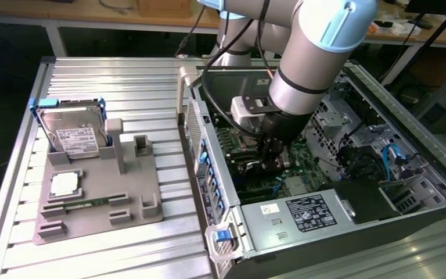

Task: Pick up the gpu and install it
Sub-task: 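Insert the gpu into the slot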

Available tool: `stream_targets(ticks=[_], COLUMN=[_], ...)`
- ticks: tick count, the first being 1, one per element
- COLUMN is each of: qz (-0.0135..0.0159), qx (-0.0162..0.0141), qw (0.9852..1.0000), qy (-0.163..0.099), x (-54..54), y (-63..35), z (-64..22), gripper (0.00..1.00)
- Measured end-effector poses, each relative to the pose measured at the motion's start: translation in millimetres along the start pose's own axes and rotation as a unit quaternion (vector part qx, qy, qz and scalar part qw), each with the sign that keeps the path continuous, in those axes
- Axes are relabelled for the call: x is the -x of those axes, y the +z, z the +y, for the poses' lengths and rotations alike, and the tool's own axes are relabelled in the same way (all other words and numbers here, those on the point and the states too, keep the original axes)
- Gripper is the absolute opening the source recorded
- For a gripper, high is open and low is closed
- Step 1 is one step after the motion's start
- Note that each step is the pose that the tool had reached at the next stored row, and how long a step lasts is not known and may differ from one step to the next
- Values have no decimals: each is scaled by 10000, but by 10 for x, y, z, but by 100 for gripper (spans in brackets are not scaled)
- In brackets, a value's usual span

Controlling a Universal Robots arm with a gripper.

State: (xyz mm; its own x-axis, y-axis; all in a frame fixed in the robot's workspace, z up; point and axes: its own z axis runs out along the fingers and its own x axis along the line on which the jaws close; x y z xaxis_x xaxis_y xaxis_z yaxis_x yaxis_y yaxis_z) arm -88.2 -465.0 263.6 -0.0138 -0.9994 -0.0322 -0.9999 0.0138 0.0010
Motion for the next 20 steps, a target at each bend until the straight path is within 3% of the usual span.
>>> stream_targets(ticks=[20], qz=[-1], qx=[0], qw=[10000], qy=[0], x=[-3], y=[89], z=[14], gripper=[27])
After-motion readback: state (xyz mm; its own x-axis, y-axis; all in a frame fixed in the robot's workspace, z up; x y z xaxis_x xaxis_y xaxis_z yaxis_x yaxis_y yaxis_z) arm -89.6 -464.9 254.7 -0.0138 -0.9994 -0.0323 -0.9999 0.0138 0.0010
